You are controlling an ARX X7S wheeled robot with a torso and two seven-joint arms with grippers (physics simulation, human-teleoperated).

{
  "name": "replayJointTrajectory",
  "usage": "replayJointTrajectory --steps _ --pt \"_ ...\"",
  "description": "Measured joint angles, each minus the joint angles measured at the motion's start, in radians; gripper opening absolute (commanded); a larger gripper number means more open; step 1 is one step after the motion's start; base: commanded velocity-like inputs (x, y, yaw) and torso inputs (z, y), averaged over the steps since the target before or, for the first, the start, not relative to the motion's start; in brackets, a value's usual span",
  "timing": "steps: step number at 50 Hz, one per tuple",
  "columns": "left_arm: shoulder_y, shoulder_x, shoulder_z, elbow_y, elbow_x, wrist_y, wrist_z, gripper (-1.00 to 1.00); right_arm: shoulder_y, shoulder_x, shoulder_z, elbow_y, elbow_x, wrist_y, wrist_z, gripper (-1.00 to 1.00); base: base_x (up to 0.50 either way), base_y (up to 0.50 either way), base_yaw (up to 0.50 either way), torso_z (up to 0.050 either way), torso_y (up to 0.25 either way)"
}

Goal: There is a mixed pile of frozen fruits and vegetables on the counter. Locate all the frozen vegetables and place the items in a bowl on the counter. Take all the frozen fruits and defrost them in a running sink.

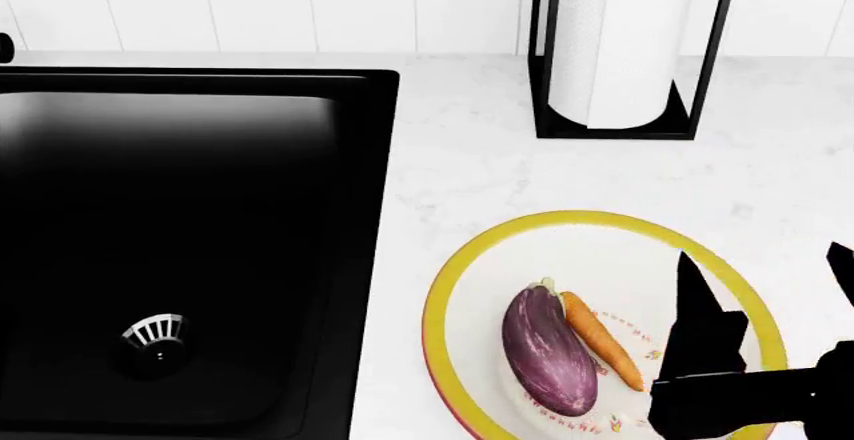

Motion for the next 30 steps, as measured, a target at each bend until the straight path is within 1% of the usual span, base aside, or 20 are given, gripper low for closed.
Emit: replayJointTrajectory --steps 11,15,30 --pt "0.007 0.001 -0.012 -0.004 -0.009 0.006 -0.006 1.0 -0.05 0.015 0.067 -0.033 0.002 -0.021 0.021 1.0 0.0 0.0 0.0 0.0 0.0" --pt "0.009 0.0 -0.017 -0.005 -0.013 0.008 -0.008 1.0 -0.053 0.018 0.074 -0.036 0.004 -0.025 0.024 1.0 0.0 0.12 0.0 0.0 0.0" --pt "0.032 0.005 -0.03 -0.003 -0.011 0.019 -0.006 1.0 -0.04 0.018 0.072 -0.039 0.017 -0.035 0.034 1.0 0.0 0.5 0.0 0.0 0.0"
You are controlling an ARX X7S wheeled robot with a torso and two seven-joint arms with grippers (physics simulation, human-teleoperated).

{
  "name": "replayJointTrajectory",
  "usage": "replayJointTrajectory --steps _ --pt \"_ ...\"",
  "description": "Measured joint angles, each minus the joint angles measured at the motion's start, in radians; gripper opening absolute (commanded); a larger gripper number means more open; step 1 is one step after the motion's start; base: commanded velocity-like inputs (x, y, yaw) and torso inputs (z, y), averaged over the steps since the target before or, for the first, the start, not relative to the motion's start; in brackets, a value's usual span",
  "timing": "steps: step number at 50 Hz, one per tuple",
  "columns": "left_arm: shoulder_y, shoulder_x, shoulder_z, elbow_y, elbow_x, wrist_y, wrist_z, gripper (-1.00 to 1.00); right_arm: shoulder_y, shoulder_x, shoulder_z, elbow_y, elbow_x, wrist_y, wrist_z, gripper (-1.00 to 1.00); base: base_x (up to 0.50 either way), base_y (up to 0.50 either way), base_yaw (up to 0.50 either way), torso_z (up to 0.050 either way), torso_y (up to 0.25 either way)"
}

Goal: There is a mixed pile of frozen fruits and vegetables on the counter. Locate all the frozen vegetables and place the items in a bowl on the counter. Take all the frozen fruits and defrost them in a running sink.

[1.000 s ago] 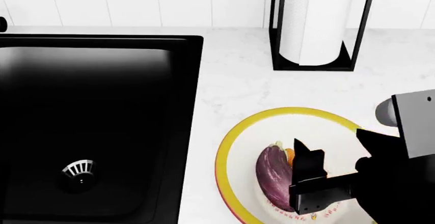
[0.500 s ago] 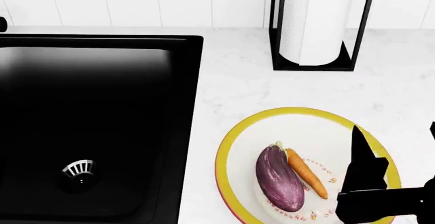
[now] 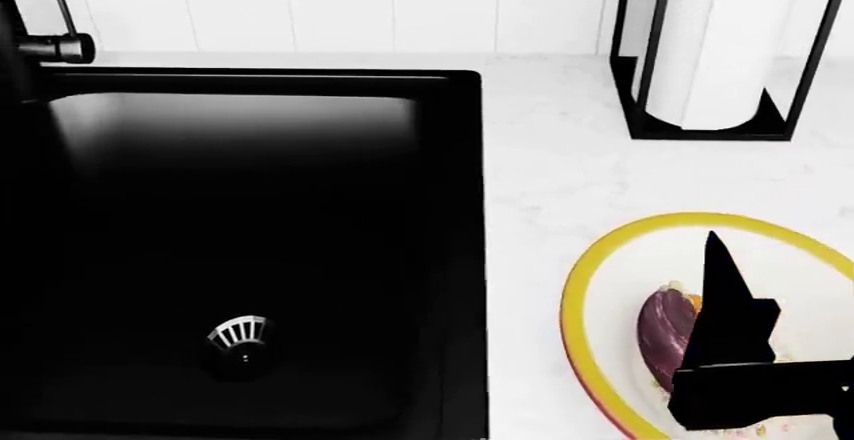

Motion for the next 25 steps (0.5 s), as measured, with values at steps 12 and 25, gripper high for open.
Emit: replayJointTrajectory --steps 12,25 --pt "0.016 0.003 -0.005 -0.003 0.013 0.008 0.008 1.0 0.045 0.002 -0.032 0.011 0.011 -0.001 0.011 1.0 0.0 0.5 0.0 0.0 0.0" --pt "0.037 0.003 -0.019 -0.005 0.02 0.018 0.018 1.0 0.036 -0.019 -0.042 0.012 -0.01 -0.009 0.003 1.0 0.0 0.5 0.0 0.0 0.0"
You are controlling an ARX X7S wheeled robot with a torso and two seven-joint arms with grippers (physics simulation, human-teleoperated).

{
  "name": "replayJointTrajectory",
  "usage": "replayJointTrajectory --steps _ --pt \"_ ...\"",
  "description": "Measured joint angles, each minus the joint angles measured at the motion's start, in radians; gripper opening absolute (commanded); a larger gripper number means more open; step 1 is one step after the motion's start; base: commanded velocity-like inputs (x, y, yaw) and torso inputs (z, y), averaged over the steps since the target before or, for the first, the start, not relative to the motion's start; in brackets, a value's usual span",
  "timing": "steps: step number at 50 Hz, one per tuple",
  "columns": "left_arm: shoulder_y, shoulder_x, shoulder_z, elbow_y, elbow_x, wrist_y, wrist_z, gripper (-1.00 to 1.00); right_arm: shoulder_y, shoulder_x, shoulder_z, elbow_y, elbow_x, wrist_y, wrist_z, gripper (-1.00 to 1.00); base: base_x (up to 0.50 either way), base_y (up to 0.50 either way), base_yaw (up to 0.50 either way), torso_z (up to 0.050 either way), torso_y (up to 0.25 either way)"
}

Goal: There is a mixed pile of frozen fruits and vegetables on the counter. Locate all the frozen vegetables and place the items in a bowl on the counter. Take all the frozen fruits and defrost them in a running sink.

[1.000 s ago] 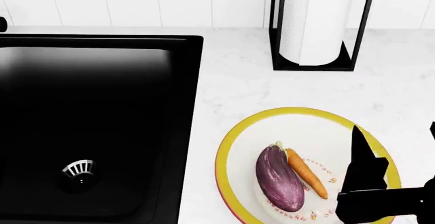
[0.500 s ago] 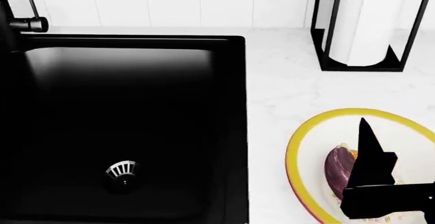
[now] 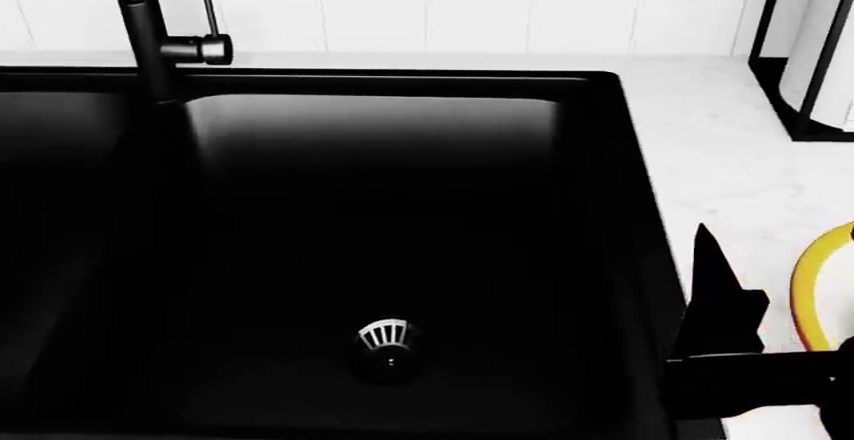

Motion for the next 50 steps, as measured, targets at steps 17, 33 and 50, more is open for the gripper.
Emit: replayJointTrajectory --steps 17,33,50 --pt "-0.002 -0.003 0.001 -0.002 0.0 0.004 0.0 1.0 -0.037 -0.027 0.003 -0.005 -0.024 -0.011 -0.013 1.0 0.0 0.5 0.0 0.0 0.0" --pt "-0.011 -0.009 0.0 -0.004 -0.012 0.006 -0.006 1.0 -0.055 -0.035 0.008 -0.012 -0.031 -0.016 -0.018 1.0 0.0 0.5 0.0 0.0 0.0" --pt "0.003 -0.011 -0.01 -0.007 -0.007 0.014 0.0 1.0 -0.055 -0.041 -0.003 -0.01 -0.036 -0.017 -0.019 1.0 0.0 0.5 0.0 0.0 0.0"
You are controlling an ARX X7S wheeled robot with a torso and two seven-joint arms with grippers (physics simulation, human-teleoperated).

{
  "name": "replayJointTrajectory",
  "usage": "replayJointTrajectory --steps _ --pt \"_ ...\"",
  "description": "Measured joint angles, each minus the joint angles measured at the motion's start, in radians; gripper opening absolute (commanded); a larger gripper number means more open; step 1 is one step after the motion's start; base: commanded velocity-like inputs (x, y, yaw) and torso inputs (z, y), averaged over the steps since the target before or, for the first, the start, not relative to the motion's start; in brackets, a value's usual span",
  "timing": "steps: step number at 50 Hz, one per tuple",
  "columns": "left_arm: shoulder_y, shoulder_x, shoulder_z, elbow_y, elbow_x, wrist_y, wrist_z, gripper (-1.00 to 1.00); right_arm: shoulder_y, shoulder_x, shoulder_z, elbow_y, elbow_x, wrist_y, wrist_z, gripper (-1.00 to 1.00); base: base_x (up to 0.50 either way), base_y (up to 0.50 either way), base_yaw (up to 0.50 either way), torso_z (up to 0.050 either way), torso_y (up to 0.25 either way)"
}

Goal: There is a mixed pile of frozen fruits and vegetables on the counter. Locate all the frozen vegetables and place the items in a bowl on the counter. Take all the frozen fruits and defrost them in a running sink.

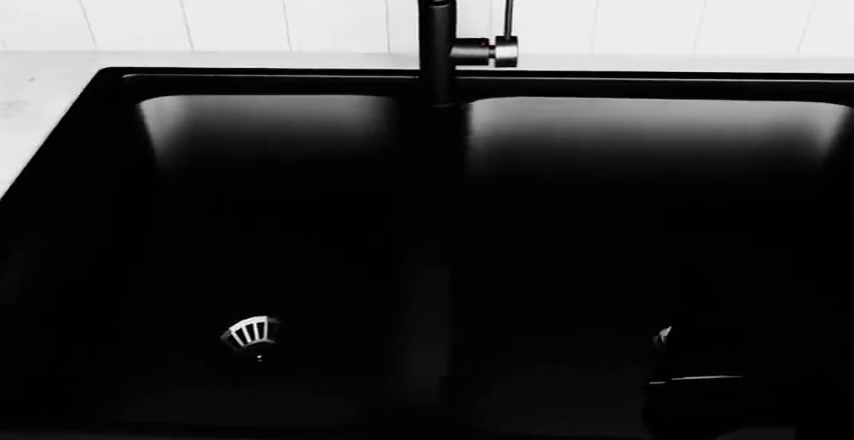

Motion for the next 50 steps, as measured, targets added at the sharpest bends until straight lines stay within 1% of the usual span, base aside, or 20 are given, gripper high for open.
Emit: replayJointTrajectory --steps 25,50 --pt "0.013 -0.007 -0.015 0.003 -0.01 0.005 -0.002 1.0 -0.004 -0.002 0.002 -0.001 0.005 -0.004 0.002 1.0 0.0 0.5 0.0 0.0 0.0" --pt "0.006 -0.012 -0.007 0.013 -0.022 0.005 -0.016 1.0 -0.008 -0.007 -0.002 0.0 0.006 -0.008 0.001 1.0 0.0 0.5 0.0 0.0 0.0"
